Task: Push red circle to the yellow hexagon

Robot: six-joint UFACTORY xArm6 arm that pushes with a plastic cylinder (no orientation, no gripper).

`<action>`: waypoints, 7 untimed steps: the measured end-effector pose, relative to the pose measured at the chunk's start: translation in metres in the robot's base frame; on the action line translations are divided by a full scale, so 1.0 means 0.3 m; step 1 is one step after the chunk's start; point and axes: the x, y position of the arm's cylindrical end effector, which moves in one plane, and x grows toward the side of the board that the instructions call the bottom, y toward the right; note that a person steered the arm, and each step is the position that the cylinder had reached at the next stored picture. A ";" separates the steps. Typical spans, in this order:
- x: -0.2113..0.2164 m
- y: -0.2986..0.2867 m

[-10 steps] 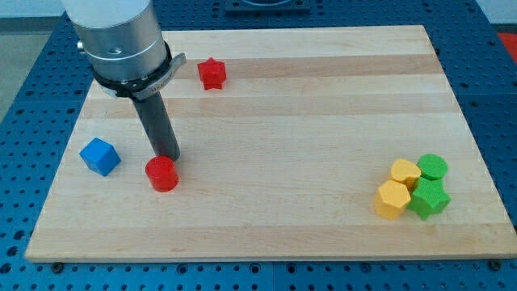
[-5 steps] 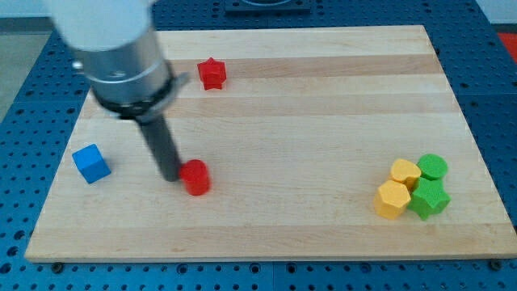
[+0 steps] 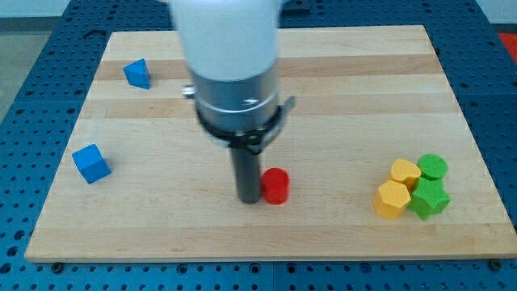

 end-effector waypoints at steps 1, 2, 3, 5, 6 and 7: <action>-0.008 0.073; -0.017 0.034; -0.061 0.035; -0.126 0.080; -0.098 0.213; -0.084 0.333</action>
